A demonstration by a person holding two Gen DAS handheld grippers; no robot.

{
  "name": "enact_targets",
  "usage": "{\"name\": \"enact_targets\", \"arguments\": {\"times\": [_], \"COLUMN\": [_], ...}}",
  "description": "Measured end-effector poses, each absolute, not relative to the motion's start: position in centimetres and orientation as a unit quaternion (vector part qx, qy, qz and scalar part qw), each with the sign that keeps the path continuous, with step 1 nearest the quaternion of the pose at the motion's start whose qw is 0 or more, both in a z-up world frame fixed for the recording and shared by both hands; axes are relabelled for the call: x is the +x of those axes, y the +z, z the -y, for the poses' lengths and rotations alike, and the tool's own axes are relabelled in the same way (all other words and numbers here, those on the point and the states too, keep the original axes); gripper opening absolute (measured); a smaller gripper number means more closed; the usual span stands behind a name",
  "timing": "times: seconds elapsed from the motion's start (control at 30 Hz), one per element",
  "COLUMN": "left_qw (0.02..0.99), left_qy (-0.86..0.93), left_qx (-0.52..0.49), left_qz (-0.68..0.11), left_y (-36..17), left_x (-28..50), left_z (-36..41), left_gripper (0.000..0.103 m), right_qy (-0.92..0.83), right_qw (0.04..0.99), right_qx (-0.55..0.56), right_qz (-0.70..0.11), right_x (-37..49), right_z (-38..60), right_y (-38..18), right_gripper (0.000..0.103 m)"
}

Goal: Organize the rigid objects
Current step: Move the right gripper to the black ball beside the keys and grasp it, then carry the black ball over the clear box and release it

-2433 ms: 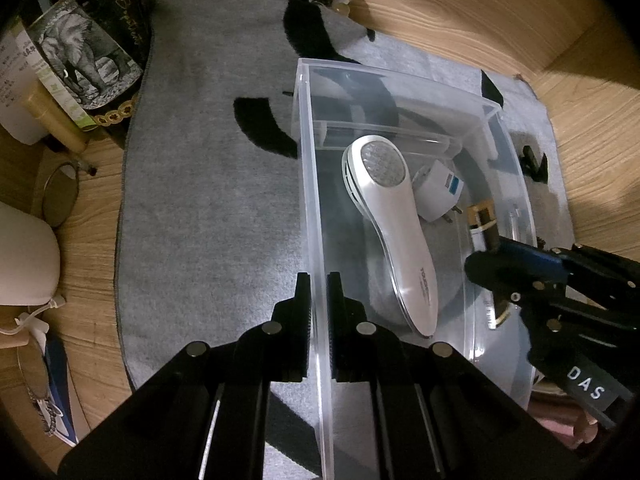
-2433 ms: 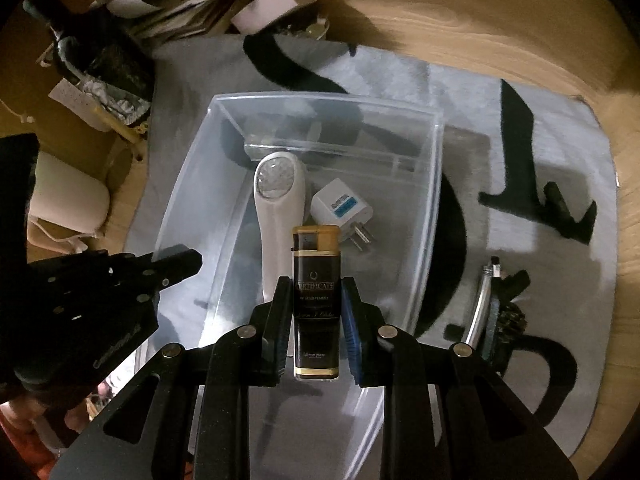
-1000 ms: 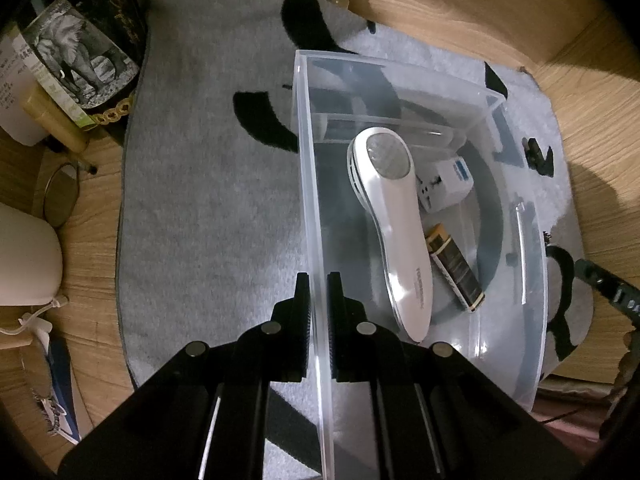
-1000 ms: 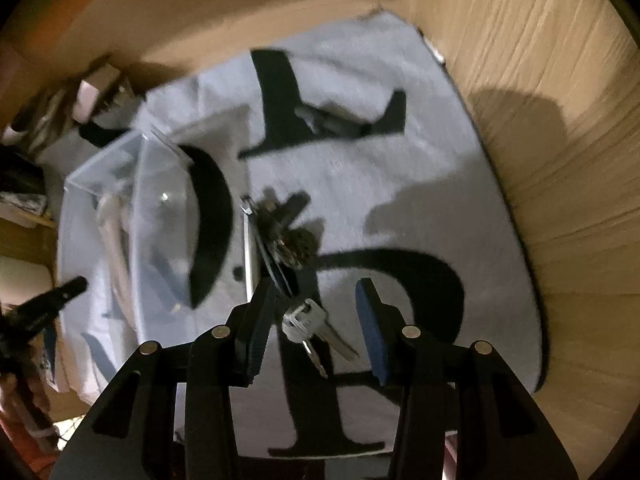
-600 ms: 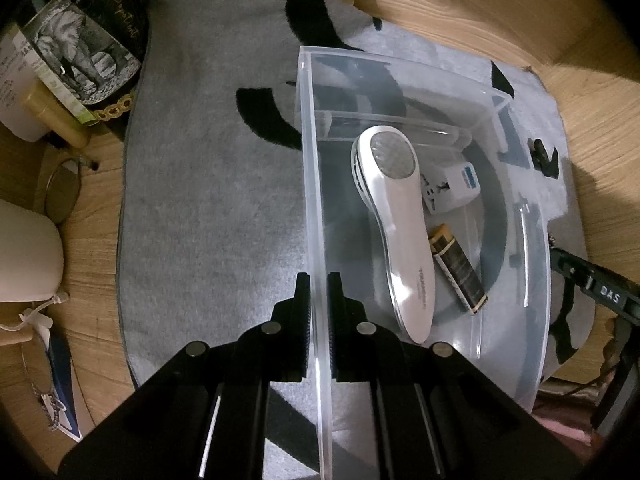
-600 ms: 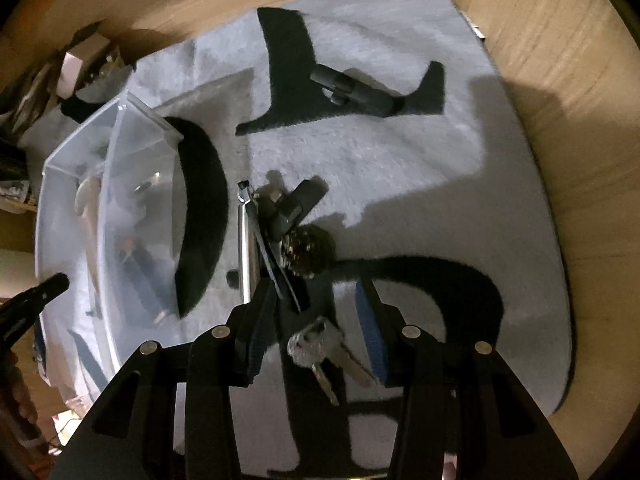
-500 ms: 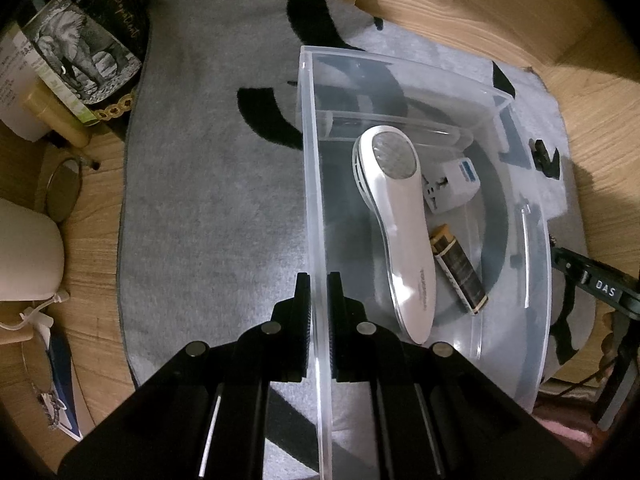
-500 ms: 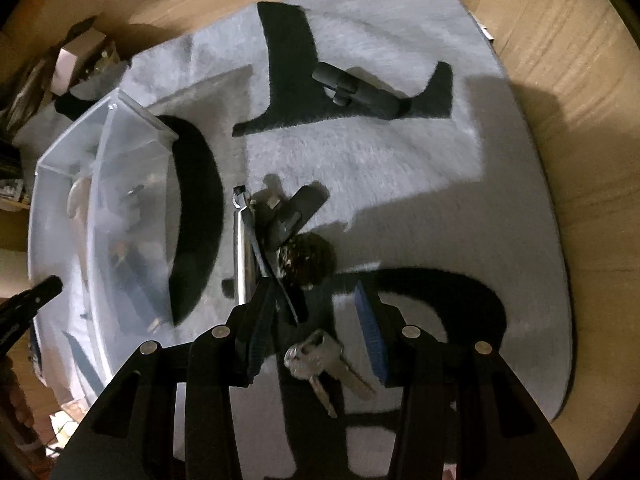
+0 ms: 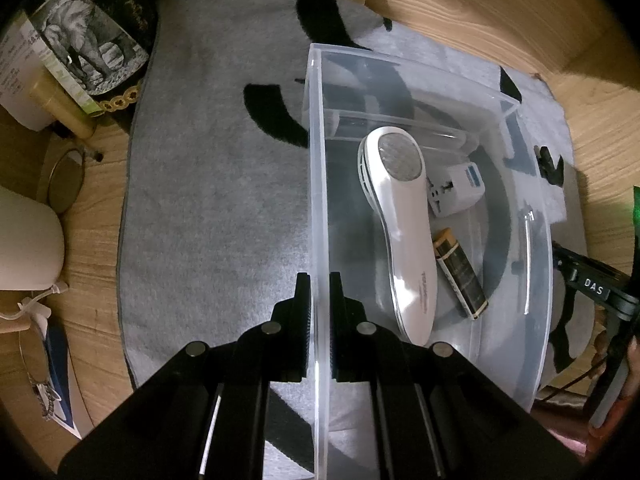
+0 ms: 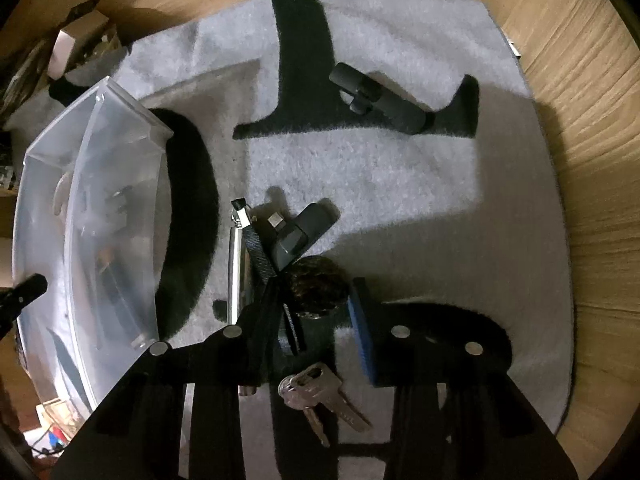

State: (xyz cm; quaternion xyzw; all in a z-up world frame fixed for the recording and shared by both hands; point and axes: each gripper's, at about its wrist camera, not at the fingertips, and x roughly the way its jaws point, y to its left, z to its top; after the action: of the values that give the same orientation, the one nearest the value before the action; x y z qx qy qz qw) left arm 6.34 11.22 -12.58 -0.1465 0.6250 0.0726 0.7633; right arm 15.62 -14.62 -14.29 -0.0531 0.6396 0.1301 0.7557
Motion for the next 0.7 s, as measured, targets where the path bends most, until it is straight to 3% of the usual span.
{"name": "enact_targets", "arguments": {"times": [0.7], "left_qw": [0.771], "left_qy": [0.062], "left_qx": [-0.144], "left_qz": [-0.617], "left_y": [-12.0], "left_x": [5.7], "left_z": [-11.3], "left_gripper": [0.006], "right_qy": [0.141], "right_qw": [0.807], "right_qx": [-0.011], "right_qz": [-0.573], "right_x": [13.1], "right_z": [16.3], "right_y": [-4.9], "right_gripper": [0.031]}}
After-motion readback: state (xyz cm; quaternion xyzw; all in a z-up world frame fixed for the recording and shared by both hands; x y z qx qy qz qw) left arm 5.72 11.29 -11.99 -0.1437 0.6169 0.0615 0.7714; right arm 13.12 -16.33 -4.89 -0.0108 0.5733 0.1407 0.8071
